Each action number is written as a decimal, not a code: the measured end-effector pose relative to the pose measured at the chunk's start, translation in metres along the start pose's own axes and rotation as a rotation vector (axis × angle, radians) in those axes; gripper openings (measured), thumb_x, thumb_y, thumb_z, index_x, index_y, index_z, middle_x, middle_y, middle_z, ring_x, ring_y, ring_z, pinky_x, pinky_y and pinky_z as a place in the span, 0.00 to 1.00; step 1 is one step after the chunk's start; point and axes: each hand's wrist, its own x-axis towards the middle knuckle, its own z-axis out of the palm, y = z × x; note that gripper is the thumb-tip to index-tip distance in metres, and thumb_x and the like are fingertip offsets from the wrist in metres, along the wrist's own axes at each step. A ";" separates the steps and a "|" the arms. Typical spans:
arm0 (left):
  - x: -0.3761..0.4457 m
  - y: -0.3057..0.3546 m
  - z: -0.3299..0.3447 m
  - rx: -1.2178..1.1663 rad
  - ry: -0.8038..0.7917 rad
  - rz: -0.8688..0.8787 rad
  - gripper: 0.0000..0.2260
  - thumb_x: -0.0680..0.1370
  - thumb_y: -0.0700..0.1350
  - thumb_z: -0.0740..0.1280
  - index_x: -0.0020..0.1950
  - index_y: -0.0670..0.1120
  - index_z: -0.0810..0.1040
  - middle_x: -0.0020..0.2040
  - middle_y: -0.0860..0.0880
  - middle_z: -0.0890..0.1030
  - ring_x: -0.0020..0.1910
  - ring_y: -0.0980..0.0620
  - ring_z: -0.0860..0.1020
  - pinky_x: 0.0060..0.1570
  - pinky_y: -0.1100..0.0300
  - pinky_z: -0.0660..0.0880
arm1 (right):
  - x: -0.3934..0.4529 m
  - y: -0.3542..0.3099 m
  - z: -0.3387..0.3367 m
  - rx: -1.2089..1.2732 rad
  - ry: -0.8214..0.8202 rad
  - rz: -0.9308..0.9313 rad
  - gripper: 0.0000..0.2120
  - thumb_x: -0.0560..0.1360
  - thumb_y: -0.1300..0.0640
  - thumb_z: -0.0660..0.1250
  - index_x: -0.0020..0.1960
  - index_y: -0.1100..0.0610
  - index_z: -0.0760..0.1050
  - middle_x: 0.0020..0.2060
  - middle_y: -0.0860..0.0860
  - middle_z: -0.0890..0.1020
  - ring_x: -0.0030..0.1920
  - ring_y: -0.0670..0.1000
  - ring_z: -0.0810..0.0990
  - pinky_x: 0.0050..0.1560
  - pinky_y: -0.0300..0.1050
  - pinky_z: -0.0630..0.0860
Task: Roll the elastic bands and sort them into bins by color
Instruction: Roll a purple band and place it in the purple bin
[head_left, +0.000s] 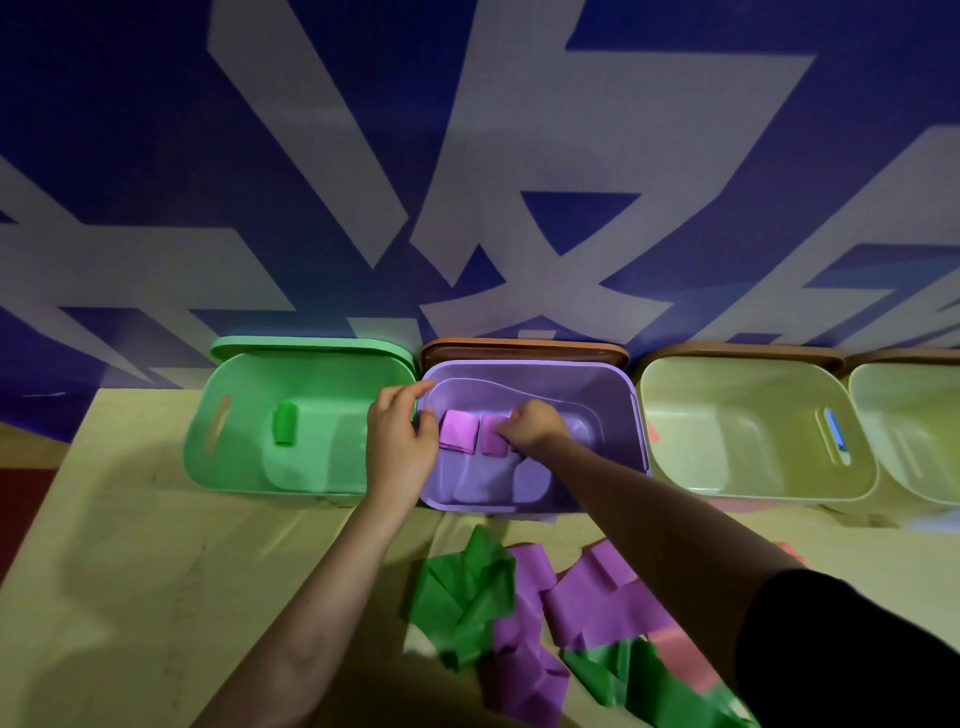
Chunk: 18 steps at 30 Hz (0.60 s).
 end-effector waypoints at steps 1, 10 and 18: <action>-0.001 0.001 0.000 0.006 -0.002 -0.001 0.14 0.77 0.35 0.62 0.61 0.42 0.78 0.56 0.42 0.74 0.57 0.44 0.73 0.56 0.54 0.70 | -0.001 0.001 -0.002 0.001 0.002 -0.001 0.11 0.75 0.50 0.65 0.41 0.58 0.76 0.39 0.55 0.78 0.42 0.54 0.75 0.43 0.43 0.70; -0.022 0.023 -0.011 0.020 0.004 0.023 0.14 0.78 0.38 0.62 0.63 0.46 0.77 0.57 0.44 0.73 0.58 0.46 0.70 0.55 0.60 0.66 | -0.038 0.005 -0.030 0.287 0.063 -0.100 0.15 0.77 0.54 0.65 0.32 0.58 0.76 0.33 0.57 0.81 0.32 0.51 0.77 0.46 0.47 0.76; -0.068 0.046 -0.019 -0.091 -0.076 0.102 0.13 0.78 0.34 0.62 0.61 0.43 0.77 0.55 0.47 0.73 0.50 0.51 0.75 0.50 0.62 0.70 | -0.123 0.031 -0.061 0.613 0.212 -0.215 0.15 0.78 0.56 0.66 0.33 0.56 0.72 0.28 0.51 0.78 0.27 0.46 0.74 0.32 0.36 0.71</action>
